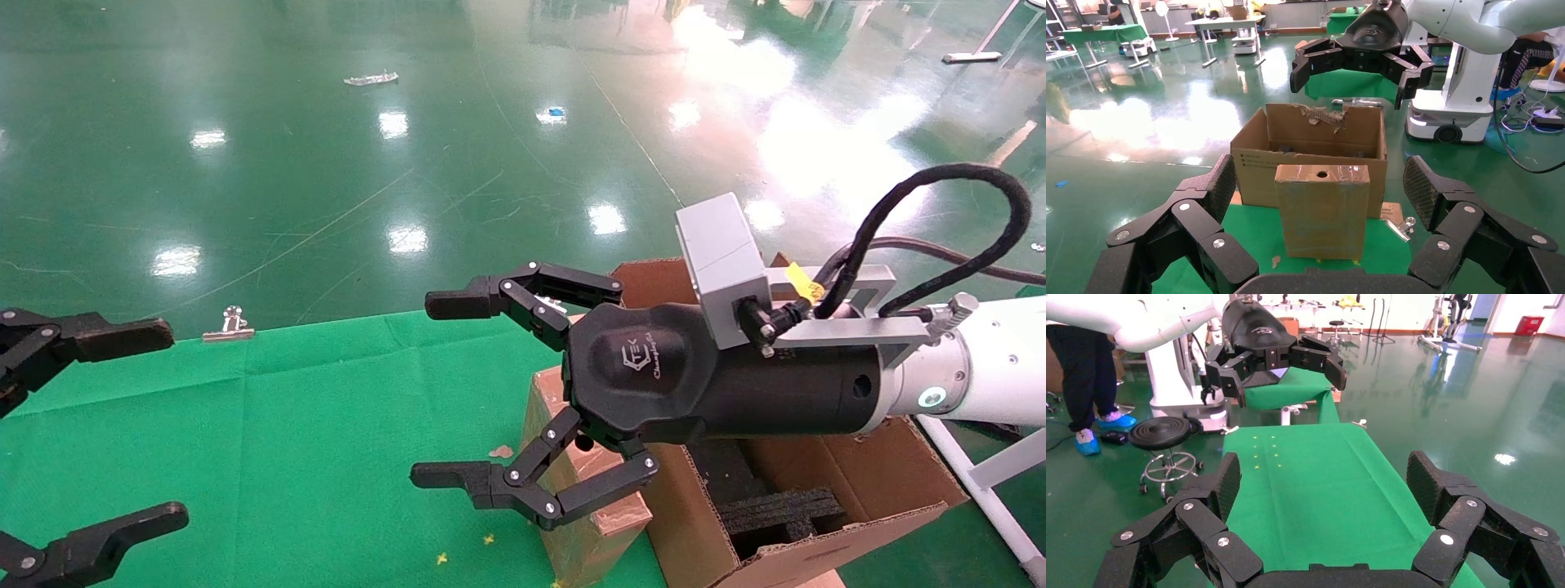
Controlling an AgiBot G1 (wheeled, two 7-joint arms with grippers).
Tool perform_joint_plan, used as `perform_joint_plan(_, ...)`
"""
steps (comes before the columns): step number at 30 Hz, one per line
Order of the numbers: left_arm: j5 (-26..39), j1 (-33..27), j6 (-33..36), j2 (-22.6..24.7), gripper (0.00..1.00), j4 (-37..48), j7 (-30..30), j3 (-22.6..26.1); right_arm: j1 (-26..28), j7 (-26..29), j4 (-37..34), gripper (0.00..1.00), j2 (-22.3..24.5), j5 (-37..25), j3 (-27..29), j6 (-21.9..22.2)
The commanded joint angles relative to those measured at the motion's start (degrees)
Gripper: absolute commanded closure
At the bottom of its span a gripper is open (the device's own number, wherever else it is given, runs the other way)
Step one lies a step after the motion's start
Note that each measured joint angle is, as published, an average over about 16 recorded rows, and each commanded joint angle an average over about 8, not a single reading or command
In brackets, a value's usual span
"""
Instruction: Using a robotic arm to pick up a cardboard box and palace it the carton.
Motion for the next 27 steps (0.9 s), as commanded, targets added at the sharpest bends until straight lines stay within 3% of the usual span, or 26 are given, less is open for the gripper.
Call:
perform_joint_plan(1, 0.0, 0.0, 0.0, 0.0, 0.0, 0.0, 0.0, 0.0, 0.0, 0.0, 0.0, 0.0, 0.0, 0.0, 0.0, 0.0)
perform_joint_plan(19, 0.0, 0.0, 0.0, 0.0, 0.0, 0.0, 0.0, 0.0, 0.1, 0.1, 0.4, 0.0, 0.0, -1.0, -0.5, 0.0)
perform_joint_plan(23, 0.0, 0.0, 0.0, 0.0, 0.0, 0.0, 0.0, 0.0, 1.2, 1.1, 1.9, 0.0, -0.6, -4.9, -2.6, 0.3)
perform_joint_plan(27, 0.0, 0.0, 0.0, 0.0, 0.0, 0.1, 0.0, 0.0, 4.7, 3.7, 3.5, 0.0, -2.7, -12.9, -7.0, -0.2)
